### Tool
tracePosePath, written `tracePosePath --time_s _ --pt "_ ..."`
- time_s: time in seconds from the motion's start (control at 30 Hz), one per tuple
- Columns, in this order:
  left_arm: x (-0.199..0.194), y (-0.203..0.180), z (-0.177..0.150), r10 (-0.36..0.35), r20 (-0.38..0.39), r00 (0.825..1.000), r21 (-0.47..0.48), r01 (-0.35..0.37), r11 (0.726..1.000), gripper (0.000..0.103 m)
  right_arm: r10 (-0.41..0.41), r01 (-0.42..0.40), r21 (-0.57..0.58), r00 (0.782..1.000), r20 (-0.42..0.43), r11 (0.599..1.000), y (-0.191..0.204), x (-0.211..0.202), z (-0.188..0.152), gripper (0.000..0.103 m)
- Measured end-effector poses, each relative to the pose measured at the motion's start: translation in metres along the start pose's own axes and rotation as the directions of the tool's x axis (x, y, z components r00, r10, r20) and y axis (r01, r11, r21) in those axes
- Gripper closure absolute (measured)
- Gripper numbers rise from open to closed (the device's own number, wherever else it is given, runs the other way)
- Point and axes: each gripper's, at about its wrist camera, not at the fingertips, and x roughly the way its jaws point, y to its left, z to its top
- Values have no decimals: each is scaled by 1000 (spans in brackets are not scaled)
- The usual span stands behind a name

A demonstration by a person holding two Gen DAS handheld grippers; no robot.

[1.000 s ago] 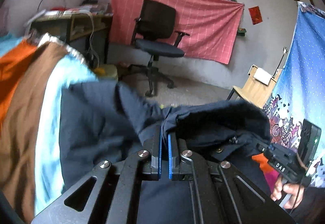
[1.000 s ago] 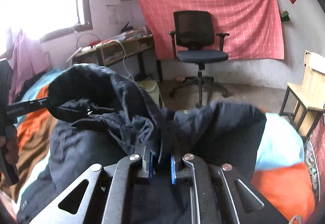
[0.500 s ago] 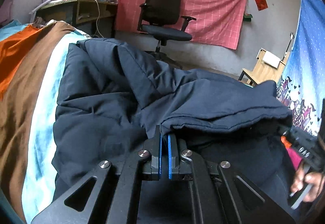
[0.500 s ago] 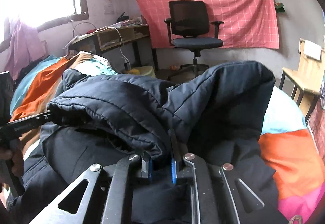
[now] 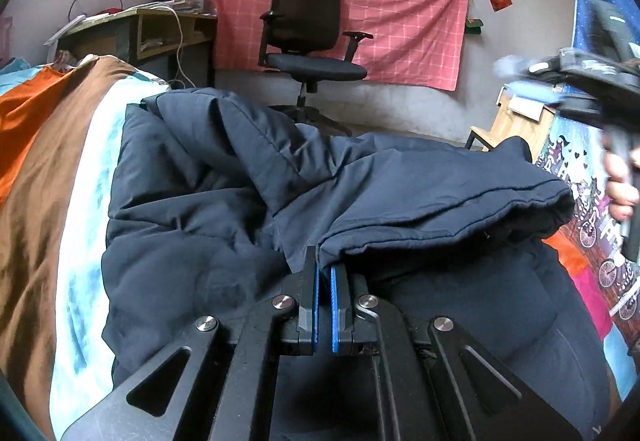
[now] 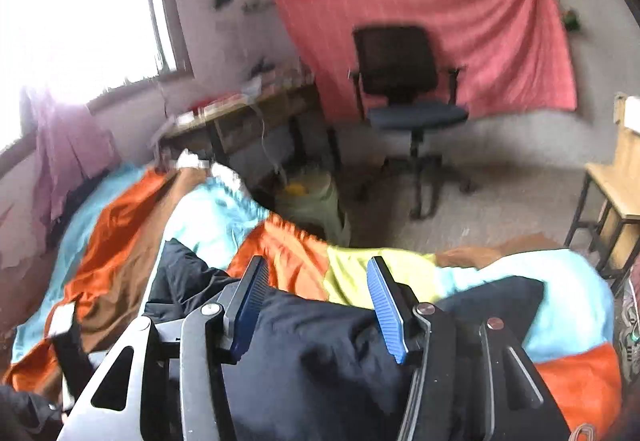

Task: Fold large clothes
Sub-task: 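Lift the hem with both grippers and fold it toward the collar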

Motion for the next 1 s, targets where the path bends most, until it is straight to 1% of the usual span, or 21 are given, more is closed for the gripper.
tracePosePath --time_s 0.03,0.1,0.17,0.2,0.23,0.3,0.37,0.43,0.47,0.5,0.53,0.57,0.63,0.7,0.77,0.8,0.87,1.0 --pt "-1 1 0 -8 0 1000 -3 8 1000 100 14 -13 4 998 -69 1000 1 19 -1 59" --pt "-3 4 1 -32 -3 999 -9 32 999 100 33 -33 -1 983 -178 999 6 48 -15 72" --pt "-8 8 4 -52 -7 999 -19 52 998 100 -7 -6 -53 972 -235 999 13 65 -41 75" --pt "-13 10 5 -67 -7 998 -24 67 997 99 -24 8 -71 973 -229 997 14 68 -56 75" --pt "-18 12 7 -81 -3 997 -31 81 996 95 -30 13 -77 975 -221 997 15 67 -67 75" --pt "-31 16 13 -119 8 993 -52 119 991 90 -25 13 -69 983 -184 998 13 63 -86 75" --pt "-44 18 20 -136 34 990 -64 138 988 87 -31 21 -70 988 -153 997 10 57 -95 75" --pt "-58 20 32 -158 81 984 -77 164 983 87 -39 32 -62 992 -122 998 9 53 -101 75" --pt "-68 22 41 -173 132 976 -88 185 979 85 -43 36 -59 993 -112 998 9 53 -103 75" --pt "-74 24 48 -181 157 971 -93 197 976 81 -45 39 -57 994 -103 998 9 53 -104 75" --pt "-77 25 57 -175 179 968 -96 194 976 68 -41 36 -47 995 -95 998 8 54 -105 75" --pt "-77 25 67 -143 186 972 -94 163 982 61 -37 34 -37 995 -88 999 7 54 -107 75" --pt "-64 25 84 -129 173 977 -89 146 985 61 -36 34 -29 997 -74 999 7 53 -109 75" --pt "-39 24 96 -69 129 989 -102 83 991 61 -47 45 -37 997 -58 998 9 50 -111 75" --pt "-7 31 103 -45 91 995 -122 56 991 62 -64 61 -48 997 -43 997 11 47 -113 75" --pt "6 35 102 -29 64 998 -133 37 990 62 -67 65 -49 997 -39 997 12 46 -114 75" --pt "27 48 95 -1 29 1000 -156 6 988 72 -68 67 -46 997 -32 997 11 42 -117 76" --pt "56 70 67 14 -54 998 -189 -24 982 73 -50 49 -27 998 -31 998 7 48 -121 77"
